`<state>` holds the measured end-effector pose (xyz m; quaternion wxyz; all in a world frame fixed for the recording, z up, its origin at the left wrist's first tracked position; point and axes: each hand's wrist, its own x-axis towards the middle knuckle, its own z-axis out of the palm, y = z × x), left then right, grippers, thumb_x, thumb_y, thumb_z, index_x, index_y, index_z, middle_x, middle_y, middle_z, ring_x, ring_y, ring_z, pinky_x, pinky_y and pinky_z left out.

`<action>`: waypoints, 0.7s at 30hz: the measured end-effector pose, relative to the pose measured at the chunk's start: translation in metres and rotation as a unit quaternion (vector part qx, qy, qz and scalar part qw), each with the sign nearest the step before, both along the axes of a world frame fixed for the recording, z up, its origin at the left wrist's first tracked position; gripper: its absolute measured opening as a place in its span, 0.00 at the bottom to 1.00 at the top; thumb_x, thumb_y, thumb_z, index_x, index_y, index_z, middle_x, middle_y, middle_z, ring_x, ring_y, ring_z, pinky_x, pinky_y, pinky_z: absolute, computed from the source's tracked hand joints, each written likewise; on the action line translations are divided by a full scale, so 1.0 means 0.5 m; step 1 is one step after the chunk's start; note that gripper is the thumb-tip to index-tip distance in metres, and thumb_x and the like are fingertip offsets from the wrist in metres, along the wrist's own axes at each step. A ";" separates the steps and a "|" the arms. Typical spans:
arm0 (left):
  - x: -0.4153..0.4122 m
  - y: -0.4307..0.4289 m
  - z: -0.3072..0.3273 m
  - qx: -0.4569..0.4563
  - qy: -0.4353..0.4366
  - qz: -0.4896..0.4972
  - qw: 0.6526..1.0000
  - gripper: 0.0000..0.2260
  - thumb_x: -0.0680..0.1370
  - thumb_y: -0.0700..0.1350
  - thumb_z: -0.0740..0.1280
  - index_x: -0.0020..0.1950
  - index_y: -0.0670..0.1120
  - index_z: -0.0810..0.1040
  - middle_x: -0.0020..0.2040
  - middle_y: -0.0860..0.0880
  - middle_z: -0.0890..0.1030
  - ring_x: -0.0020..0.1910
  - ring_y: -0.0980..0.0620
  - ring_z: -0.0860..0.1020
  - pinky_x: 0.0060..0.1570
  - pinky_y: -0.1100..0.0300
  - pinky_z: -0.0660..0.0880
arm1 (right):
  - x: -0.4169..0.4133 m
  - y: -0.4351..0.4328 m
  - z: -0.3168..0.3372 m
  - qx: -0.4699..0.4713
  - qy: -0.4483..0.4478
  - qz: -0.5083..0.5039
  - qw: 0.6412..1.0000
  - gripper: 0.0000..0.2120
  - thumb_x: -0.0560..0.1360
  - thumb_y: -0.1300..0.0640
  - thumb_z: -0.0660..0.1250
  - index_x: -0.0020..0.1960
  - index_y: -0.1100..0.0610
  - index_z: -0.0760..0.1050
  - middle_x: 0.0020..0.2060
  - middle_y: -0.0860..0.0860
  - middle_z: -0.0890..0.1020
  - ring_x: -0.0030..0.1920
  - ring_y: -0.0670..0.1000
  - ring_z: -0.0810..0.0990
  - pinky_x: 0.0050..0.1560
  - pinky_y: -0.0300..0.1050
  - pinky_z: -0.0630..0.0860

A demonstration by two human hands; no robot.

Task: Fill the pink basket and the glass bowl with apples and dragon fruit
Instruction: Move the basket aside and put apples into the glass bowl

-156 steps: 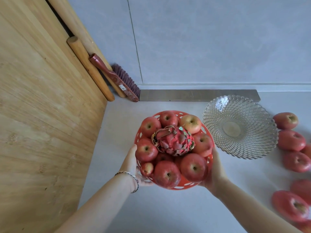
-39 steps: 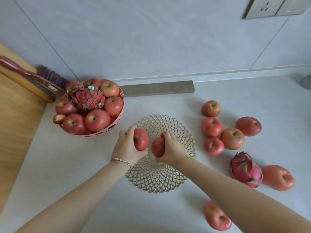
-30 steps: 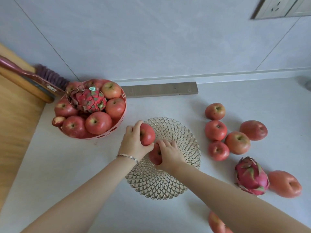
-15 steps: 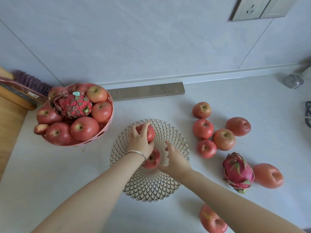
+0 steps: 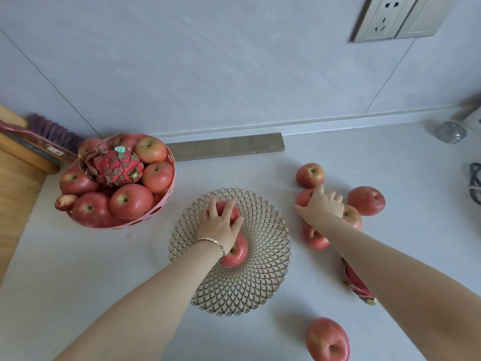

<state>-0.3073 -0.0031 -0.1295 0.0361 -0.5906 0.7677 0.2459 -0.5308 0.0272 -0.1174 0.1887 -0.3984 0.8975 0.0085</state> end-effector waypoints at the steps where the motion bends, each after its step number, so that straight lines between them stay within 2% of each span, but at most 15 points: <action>1: 0.004 -0.001 0.000 0.001 -0.003 -0.006 1.000 0.22 0.78 0.58 0.53 0.71 0.61 0.53 0.73 0.45 0.48 0.69 0.37 0.58 0.59 0.45 0.74 | -0.003 -0.006 -0.004 0.014 0.003 -0.002 1.000 0.34 0.69 0.41 0.67 0.67 0.58 0.61 0.61 0.61 0.72 0.63 0.62 0.69 0.62 0.53 0.65; 4: 0.020 -0.001 -0.002 0.002 -0.008 -0.028 1.000 0.23 0.78 0.59 0.52 0.72 0.63 0.49 0.75 0.46 0.46 0.71 0.38 0.55 0.62 0.42 0.72 | -0.015 -0.009 -0.005 0.008 0.009 0.016 1.000 0.32 0.66 0.42 0.68 0.64 0.55 0.65 0.56 0.59 0.76 0.59 0.61 0.73 0.59 0.52 0.67; 7: 0.039 0.013 0.000 -0.020 0.010 -0.033 0.999 0.27 0.77 0.61 0.53 0.74 0.60 0.48 0.76 0.46 0.45 0.74 0.39 0.50 0.70 0.40 0.61 | -0.016 0.010 0.012 -0.075 -0.022 0.034 0.996 0.32 0.64 0.44 0.71 0.64 0.53 0.66 0.52 0.58 0.76 0.55 0.61 0.73 0.55 0.51 0.68; 10: 0.059 0.045 0.011 -0.038 0.075 -0.009 0.996 0.33 0.75 0.60 0.60 0.75 0.54 0.49 0.76 0.44 0.45 0.75 0.43 0.48 0.72 0.45 0.52 | 0.002 0.046 0.045 -0.174 -0.173 0.029 0.969 0.35 0.63 0.48 0.75 0.66 0.50 0.64 0.52 0.54 0.72 0.52 0.55 0.73 0.51 0.45 0.68; 13: 0.078 0.088 0.010 -0.022 0.117 0.029 0.992 0.41 0.71 0.56 0.68 0.75 0.49 0.48 0.76 0.44 0.45 0.75 0.45 0.46 0.73 0.49 0.49 | 0.038 0.091 0.080 -0.163 -0.340 -0.025 0.926 0.36 0.65 0.53 0.76 0.67 0.52 0.61 0.55 0.52 0.70 0.50 0.52 0.75 0.44 0.41 0.73; 14: 0.081 0.100 0.011 -0.013 0.129 0.048 0.990 0.42 0.70 0.55 0.70 0.75 0.47 0.48 0.76 0.44 0.46 0.75 0.44 0.47 0.73 0.49 0.50 | 0.052 0.105 0.089 -0.145 -0.434 -0.081 0.885 0.34 0.67 0.55 0.75 0.66 0.55 0.62 0.55 0.54 0.71 0.48 0.52 0.77 0.39 0.40 0.76; 15: 0.080 0.109 0.009 -0.001 0.136 0.070 0.988 0.43 0.69 0.54 0.71 0.75 0.46 0.48 0.75 0.43 0.48 0.75 0.44 0.50 0.72 0.49 0.52 | 0.067 0.118 0.095 -0.126 -0.542 -0.147 0.818 0.31 0.67 0.56 0.75 0.65 0.57 0.64 0.55 0.56 0.73 0.46 0.53 0.79 0.35 0.40 0.79; 16: 0.078 0.115 0.007 0.015 0.142 0.096 0.985 0.42 0.69 0.53 0.72 0.74 0.45 0.50 0.74 0.42 0.52 0.73 0.43 0.55 0.71 0.49 0.57 | 0.078 0.131 0.091 -0.108 -0.637 -0.204 0.736 0.30 0.65 0.55 0.75 0.63 0.59 0.67 0.54 0.58 0.76 0.44 0.55 0.81 0.34 0.42 0.80; 17: 0.075 0.118 0.005 0.046 0.147 0.129 0.980 0.39 0.69 0.52 0.72 0.73 0.44 0.54 0.71 0.42 0.57 0.70 0.44 0.62 0.69 0.50 0.62 | 0.090 0.145 0.086 -0.091 -0.700 -0.243 0.665 0.30 0.62 0.54 0.77 0.60 0.59 0.70 0.51 0.60 0.79 0.42 0.57 0.83 0.33 0.44 0.82; 18: 0.070 0.115 0.004 0.088 0.156 0.163 0.970 0.35 0.70 0.52 0.71 0.71 0.44 0.59 0.68 0.42 0.63 0.64 0.45 0.70 0.65 0.50 0.69 | 0.100 0.155 0.077 -0.079 -0.738 -0.260 0.617 0.32 0.56 0.52 0.79 0.57 0.58 0.72 0.46 0.61 0.82 0.40 0.60 0.83 0.33 0.47 0.82; 19: 0.066 0.111 0.005 0.139 0.173 0.196 0.955 0.31 0.71 0.51 0.70 0.69 0.43 0.63 0.64 0.42 0.70 0.57 0.46 0.76 0.59 0.51 0.75 | 0.110 0.163 0.067 -0.076 -0.758 -0.262 0.592 0.37 0.49 0.51 0.82 0.55 0.58 0.73 0.43 0.62 0.84 0.39 0.62 0.83 0.32 0.48 0.82; 21: 0.062 0.109 0.006 0.226 0.234 0.260 0.909 0.24 0.73 0.49 0.68 0.65 0.43 0.67 0.54 0.43 0.78 0.44 0.48 0.82 0.45 0.53 0.81 | 0.127 0.176 0.053 -0.075 -0.775 -0.243 0.578 0.45 0.40 0.50 0.84 0.54 0.58 0.74 0.40 0.61 0.85 0.38 0.64 0.83 0.31 0.49 0.82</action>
